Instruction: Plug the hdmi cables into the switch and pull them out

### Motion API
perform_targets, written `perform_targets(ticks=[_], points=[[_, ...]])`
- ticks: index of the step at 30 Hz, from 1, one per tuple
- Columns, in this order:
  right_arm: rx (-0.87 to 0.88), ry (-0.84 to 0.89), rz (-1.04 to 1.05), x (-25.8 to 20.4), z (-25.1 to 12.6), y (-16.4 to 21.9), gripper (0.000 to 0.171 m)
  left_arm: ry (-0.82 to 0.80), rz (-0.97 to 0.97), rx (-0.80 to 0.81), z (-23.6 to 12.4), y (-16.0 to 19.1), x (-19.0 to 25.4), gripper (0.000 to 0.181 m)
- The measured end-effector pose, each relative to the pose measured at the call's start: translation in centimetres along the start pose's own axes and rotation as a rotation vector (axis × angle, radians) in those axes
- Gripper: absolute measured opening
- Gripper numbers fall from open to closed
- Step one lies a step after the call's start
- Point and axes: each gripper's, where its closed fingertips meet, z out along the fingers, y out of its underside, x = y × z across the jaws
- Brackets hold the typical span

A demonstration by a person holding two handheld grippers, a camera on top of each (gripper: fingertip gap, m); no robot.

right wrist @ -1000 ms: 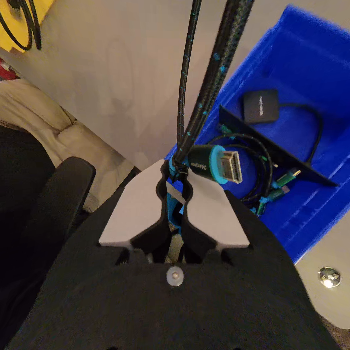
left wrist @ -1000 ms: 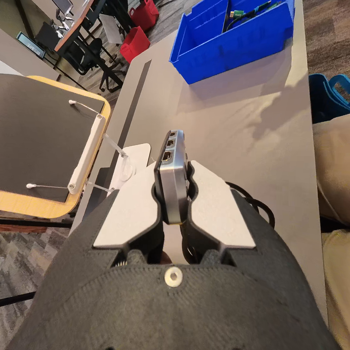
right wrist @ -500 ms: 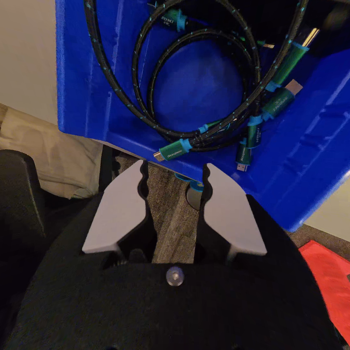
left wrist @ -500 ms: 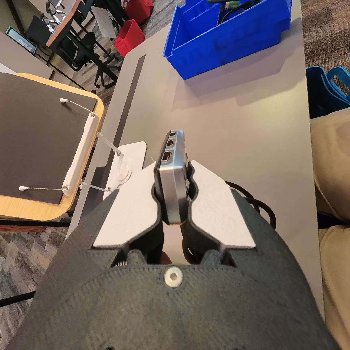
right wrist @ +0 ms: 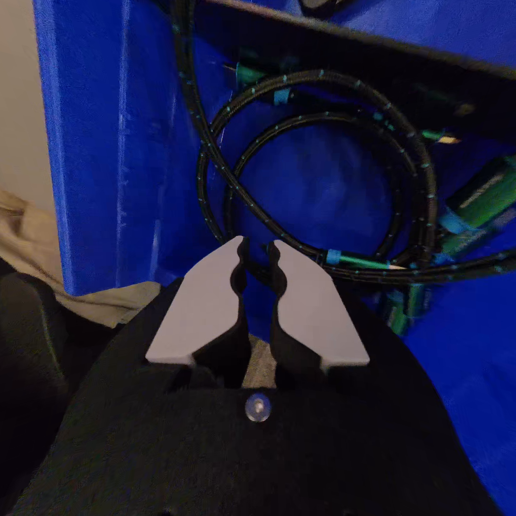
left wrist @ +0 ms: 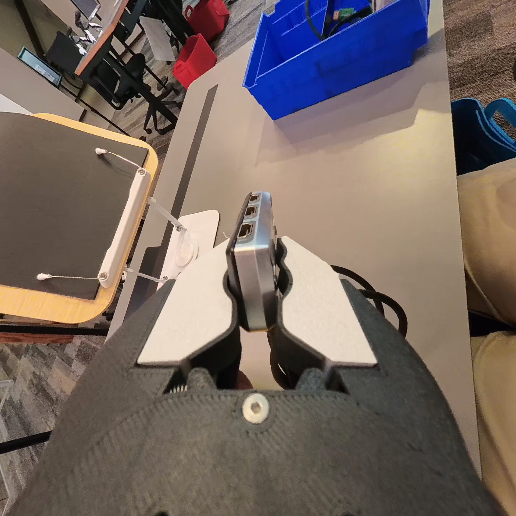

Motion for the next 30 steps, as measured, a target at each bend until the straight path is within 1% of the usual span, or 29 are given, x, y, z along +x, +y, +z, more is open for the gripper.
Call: perform_targets(ticks=[1, 3, 5, 7, 9, 11, 13, 15, 17, 18, 19, 20, 21, 22, 24, 25, 27, 28, 30], points=[[0.0, -0.054, 0.028, -0.3, 0.6, 0.1, 0.013, 0.001, -0.002, 0.001, 0.0, 0.0, 0.0, 0.025], [-0.008, -0.077, 0.03, -0.6, 1.1, 0.1, 0.014, 0.003, -0.005, 0.002, 0.1, 0.1, 0.0, 0.025], [-0.023, -0.063, -0.01, -1.0, 0.7, 0.1, 0.026, 0.005, -0.006, 0.002, 0.2, 0.1, 0.0, 0.025], [0.047, -0.05, -0.039, -1.6, -0.6, -0.9, 0.031, 0.004, -0.003, -0.001, 0.4, 0.1, 0.1, 0.025], [0.114, 0.005, -0.109, -2.2, -2.6, -1.9, 0.028, 0.006, 0.0, -0.005, 0.6, 0.2, 0.2, 0.026], [0.238, 0.121, -0.176, -2.0, -5.3, -4.3, 0.034, 0.008, 0.001, -0.004, 0.7, 0.1, 0.2, 0.025], [0.419, 0.313, -0.283, -1.1, -8.7, -7.9, 0.046, 0.012, 0.002, -0.003, 0.8, 0.1, 0.3, 0.025], [0.509, 0.448, -0.363, -0.3, -10.7, -10.6, 0.055, 0.015, 0.007, -0.004, 0.9, 0.1, 0.5, 0.025], [0.5, 0.501, -0.384, 1.1, -10.6, -12.3, 0.053, 0.018, 0.016, -0.01, 1.0, 0.1, 0.7, 0.025], [0.457, 0.484, -0.362, 2.0, -9.5, -12.5, 0.049, 0.017, 0.021, -0.011, 0.9, 0.1, 0.8, 0.025], [0.392, 0.451, -0.325, 2.9, -8.2, -12.3, 0.048, 0.017, 0.024, -0.012, 0.9, 0.0, 0.8, 0.025], [0.331, 0.419, -0.301, 3.6, -6.9, -11.8, 0.042, 0.016, 0.025, -0.012, 0.8, 0.0, 0.8, 0.025], [0.28, 0.373, -0.29, 3.7, -5.6, -11.1, 0.033, 0.014, 0.026, -0.012, 0.7, 0.0, 0.8, 0.025], [0.246, 0.353, -0.279, 3.9, -4.7, -10.5, 0.036, 0.012, 0.026, -0.013, 0.7, 0.0, 0.7, 0.025], [0.264, 0.409, -0.318, 4.2, -4.8, -10.2, 0.03, 0.006, 0.024, -0.012, 0.6, 0.0, 0.5, 0.025], [0.288, 0.411, -0.331, 4.1, -4.8, -10.1, 0.032, 0.003, 0.022, -0.009, 0.5, 0.0, 0.4, 0.025], [0.283, 0.386, -0.304, 3.9, -4.4, -9.5, 0.047, -0.001, 0.016, -0.005, 0.5, 0.1, 0.2, 0.025], [0.283, 0.396, -0.297, 4.0, -4.7, -9.3, 0.047, -0.003, 0.012, -0.002, 0.5, 0.1, 0.2, 0.025], [0.319, 0.458, -0.295, 3.6, -6.3, -9.5, 0.058, -0.009, 0.012, 0.002, 0.5, 0.0, 0.1, 0.025]])
